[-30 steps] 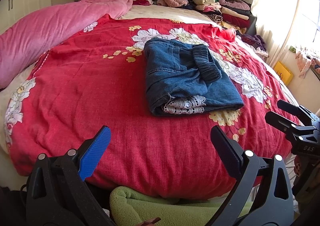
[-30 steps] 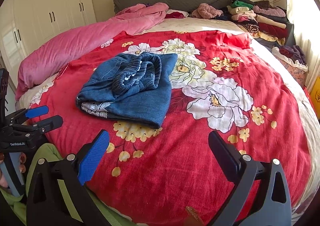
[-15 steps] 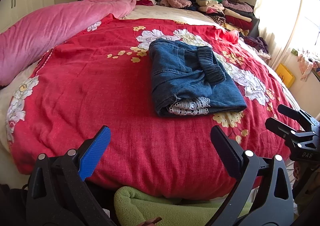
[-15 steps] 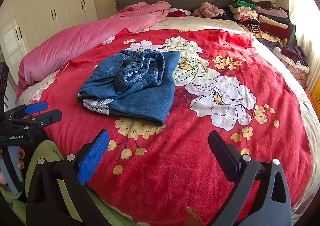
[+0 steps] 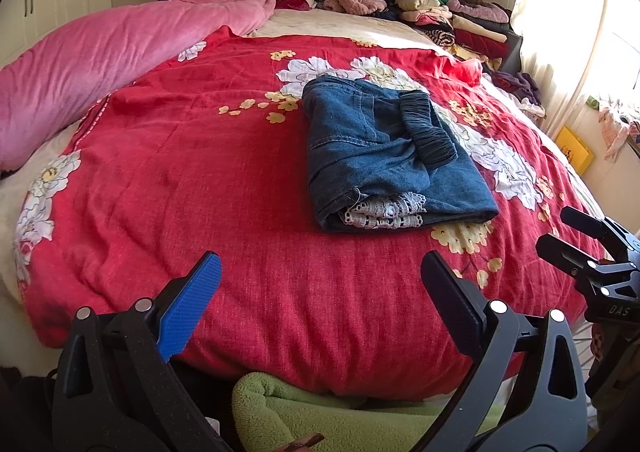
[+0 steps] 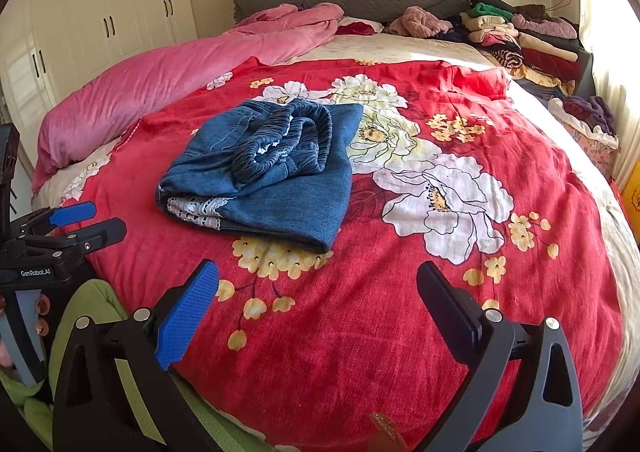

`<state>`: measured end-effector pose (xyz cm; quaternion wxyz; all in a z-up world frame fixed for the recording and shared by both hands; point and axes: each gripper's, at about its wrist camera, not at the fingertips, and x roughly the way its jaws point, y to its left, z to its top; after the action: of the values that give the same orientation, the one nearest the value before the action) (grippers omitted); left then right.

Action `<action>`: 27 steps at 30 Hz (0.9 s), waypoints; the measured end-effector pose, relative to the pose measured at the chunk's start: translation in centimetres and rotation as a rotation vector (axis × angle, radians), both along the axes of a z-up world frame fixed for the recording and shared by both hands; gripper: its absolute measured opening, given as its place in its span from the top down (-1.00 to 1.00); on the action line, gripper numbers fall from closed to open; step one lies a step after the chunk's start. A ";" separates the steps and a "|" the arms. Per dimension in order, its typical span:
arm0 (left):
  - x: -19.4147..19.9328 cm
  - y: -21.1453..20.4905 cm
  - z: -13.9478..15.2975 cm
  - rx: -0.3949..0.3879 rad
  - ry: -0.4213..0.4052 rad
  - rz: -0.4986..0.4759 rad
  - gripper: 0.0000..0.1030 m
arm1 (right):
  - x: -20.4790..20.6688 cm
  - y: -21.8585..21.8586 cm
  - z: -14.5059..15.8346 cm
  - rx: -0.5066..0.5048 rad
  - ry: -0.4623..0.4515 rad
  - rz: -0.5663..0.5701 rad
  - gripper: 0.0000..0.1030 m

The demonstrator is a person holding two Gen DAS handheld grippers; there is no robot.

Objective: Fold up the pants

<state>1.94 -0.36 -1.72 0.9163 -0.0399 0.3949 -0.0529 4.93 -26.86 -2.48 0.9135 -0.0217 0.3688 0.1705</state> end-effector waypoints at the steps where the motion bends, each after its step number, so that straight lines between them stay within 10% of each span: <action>1: 0.0 -0.1 0.0 0.000 -0.001 -0.001 -0.82 | 0.0 0.0 0.0 -0.001 0.000 0.000 -0.91; 27: 0.0 0.4 -0.1 0.018 -0.007 -0.003 -0.82 | 0.1 -0.1 -0.1 -0.003 0.004 -0.012 -0.91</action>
<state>1.90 0.08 -1.78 0.9179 -0.0310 0.3922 -0.0508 5.00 -26.96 -2.61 0.9137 -0.0206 0.3710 0.1644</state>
